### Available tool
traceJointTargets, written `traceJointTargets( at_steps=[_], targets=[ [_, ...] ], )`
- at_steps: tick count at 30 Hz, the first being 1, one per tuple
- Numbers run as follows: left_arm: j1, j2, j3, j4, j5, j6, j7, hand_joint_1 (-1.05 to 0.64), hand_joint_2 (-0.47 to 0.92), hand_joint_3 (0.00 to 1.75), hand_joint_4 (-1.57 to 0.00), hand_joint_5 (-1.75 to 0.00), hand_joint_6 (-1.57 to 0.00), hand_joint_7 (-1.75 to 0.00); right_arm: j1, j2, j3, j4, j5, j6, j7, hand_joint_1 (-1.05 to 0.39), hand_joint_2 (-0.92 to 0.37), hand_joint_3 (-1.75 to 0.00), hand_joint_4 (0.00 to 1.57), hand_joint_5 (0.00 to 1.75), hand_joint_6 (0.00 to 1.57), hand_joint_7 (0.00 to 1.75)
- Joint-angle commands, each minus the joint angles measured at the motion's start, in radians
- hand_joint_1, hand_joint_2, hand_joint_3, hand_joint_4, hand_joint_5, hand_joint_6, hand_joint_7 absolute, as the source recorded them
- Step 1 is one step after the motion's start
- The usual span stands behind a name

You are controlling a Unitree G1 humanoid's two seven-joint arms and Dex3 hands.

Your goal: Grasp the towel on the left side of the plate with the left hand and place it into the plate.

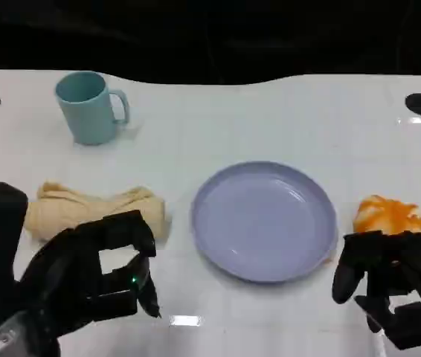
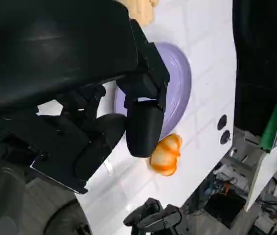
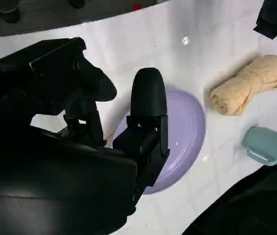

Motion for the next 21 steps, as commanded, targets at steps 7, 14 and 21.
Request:
traceJointTargets(
  at_steps=[7,14,21],
  targets=[
    [0.002,0.020,0.002,-0.005,0.006,-0.003,0.005,-0.12,0.50,1.40,-0.87,-1.75,-0.74,-1.75,-0.003,-0.008,-0.007,-0.006,0.002,0.004,0.002,0.05,-0.60,-1.05,0.69,1.67,0.68,1.45],
    [0.001,0.024,0.001,0.000,0.009,-0.011,0.004,-0.12,0.49,1.39,-0.87,-1.75,-0.74,-1.74,-0.003,-0.008,-0.006,-0.005,-0.001,-0.003,0.002,0.05,-0.60,-1.04,0.69,1.68,0.67,1.45],
    [0.002,0.019,0.003,-0.006,0.011,-0.003,0.018,-0.11,0.50,1.39,-0.87,-1.75,-0.74,-1.74,-0.003,-0.011,-0.004,-0.006,-0.004,-0.007,0.003,0.04,-0.60,-1.04,0.69,1.68,0.67,1.45]
  ],
)
